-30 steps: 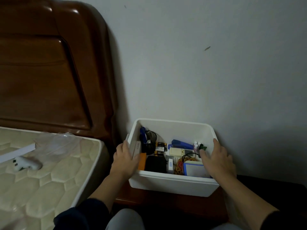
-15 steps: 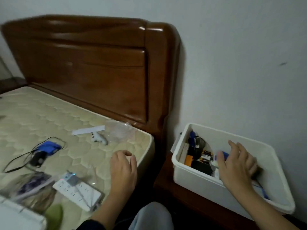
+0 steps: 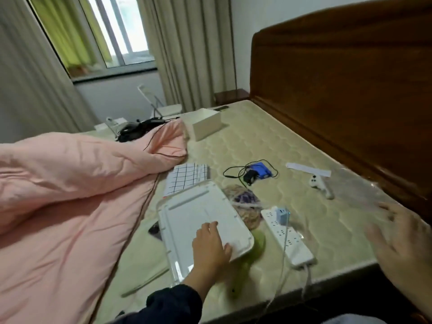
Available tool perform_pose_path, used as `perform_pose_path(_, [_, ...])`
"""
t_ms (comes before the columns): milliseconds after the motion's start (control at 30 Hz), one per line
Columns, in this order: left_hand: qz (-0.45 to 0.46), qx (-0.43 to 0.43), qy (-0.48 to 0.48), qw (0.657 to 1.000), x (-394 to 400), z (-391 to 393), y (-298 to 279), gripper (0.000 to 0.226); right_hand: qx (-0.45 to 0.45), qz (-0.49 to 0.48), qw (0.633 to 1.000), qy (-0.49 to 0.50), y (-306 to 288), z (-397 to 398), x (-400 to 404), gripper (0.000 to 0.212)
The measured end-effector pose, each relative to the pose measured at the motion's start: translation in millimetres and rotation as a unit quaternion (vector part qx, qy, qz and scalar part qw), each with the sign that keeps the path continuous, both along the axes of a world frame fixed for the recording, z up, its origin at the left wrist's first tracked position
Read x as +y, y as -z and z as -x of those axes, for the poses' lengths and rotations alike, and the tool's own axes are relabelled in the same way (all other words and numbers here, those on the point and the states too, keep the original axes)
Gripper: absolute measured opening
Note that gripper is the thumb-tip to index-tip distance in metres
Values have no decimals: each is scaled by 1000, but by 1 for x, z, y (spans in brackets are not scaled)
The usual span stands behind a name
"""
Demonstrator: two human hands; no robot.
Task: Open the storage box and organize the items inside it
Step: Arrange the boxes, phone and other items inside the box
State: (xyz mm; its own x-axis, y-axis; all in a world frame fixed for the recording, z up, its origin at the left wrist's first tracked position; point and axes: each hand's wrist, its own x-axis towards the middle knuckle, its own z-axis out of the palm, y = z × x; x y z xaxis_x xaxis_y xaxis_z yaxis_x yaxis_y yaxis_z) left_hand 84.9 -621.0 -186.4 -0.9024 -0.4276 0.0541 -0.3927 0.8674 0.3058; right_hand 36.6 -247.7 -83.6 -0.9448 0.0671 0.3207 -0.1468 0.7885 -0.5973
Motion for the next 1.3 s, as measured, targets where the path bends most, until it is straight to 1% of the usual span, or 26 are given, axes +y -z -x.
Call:
perform_pose_path(33, [-4,-70,13,997,-9,-7,12,85,-7,6,1000,-25,-5,-5,-14,64])
perform_pose_path(67, [2,-130,27,991,-16,-13,23,93,-14,12,999,-41,-9,-11,-25,60])
perform_pose_path(100, [20,-174,39,984,-21,-17,34,95,-21,15,998,-53,-12,-16,-34,57])
perform_pose_path(133, [41,-198,44,978,-24,-20,43,93,-28,15,997,-69,-14,-20,-39,53])
perform_pose_path(167, [60,-201,44,977,-26,-22,50,86,-29,11,996,-86,-16,-23,-42,49])
perform_pose_path(200, [74,-187,44,978,-27,-22,55,78,-27,4,994,-101,-16,-25,-41,44])
perform_pose_path(267, [98,-166,49,980,-29,-21,59,68,-24,-8,992,-122,-15,-27,-33,40])
perform_pose_path(400, [167,-133,55,975,-25,-17,56,66,-50,-18,993,-105,-19,-23,-4,43])
perform_pose_path(467, [189,-63,44,979,-24,-14,43,65,-55,-12,994,-93,-25,-21,4,43])
perform_pose_path(600, [192,63,27,979,-27,4,-18,54,-43,1,995,-93,-36,-18,7,41])
perform_pose_path(667, [176,122,13,977,-28,17,-61,52,-33,-5,994,-102,-41,-16,5,41])
perform_pose_path(733, [153,191,2,970,-22,28,-101,43,-29,-7,995,-99,-46,-14,2,42])
perform_pose_path(800, [118,276,10,954,-7,38,-138,25,-23,1,996,-89,-53,-13,1,42])
perform_pose_path(867, [75,363,32,928,18,46,-170,14,-14,25,996,-83,-62,-13,6,44])
perform_pose_path(933, [16,421,59,905,51,51,-198,3,4,43,996,-76,-74,-15,20,47])
perform_pose_path(1000, [-69,459,77,883,84,55,-220,12,25,51,997,-48,-87,-19,44,52])
perform_pose_path(1067, [-207,490,103,841,116,59,-240,21,55,56,997,1,-99,-25,75,56])
perform_pose_path(1133, [-336,497,130,789,148,61,-256,18,89,71,991,71,-110,-36,113,60])
perform_pose_path(1200, [-457,467,153,742,181,65,-262,12,115,93,979,143,-118,-52,154,67])
perform_pose_path(1233, [-514,429,166,724,200,66,-261,13,120,104,971,179,-123,-62,175,72])
perform_pose_path(1267, [-558,380,180,716,220,67,-258,15,120,115,963,214,-126,-73,197,75])
perform_pose_path(1300, [-585,332,193,714,241,68,-254,14,118,126,954,245,-130,-84,219,75])
